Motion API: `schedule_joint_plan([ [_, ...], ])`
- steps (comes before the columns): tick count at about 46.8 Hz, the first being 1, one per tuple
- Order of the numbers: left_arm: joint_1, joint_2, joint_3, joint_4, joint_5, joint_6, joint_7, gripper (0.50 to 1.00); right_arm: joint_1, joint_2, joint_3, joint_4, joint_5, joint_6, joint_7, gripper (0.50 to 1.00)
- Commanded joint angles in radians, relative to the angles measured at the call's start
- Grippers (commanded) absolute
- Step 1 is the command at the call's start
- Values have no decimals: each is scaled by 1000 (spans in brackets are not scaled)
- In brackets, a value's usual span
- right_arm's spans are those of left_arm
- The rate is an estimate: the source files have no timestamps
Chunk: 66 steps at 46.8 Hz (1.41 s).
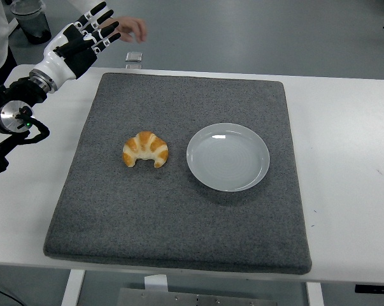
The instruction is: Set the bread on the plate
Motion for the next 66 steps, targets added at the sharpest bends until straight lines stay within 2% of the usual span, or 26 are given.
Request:
schedule_joint_plan([
  [1,0,0,2,0,2,1,0,990,0,0,0,0,0,0,0,932],
  [66,2,3,3,0,2,6,2,990,0,0,0,1,0,0,0,932],
])
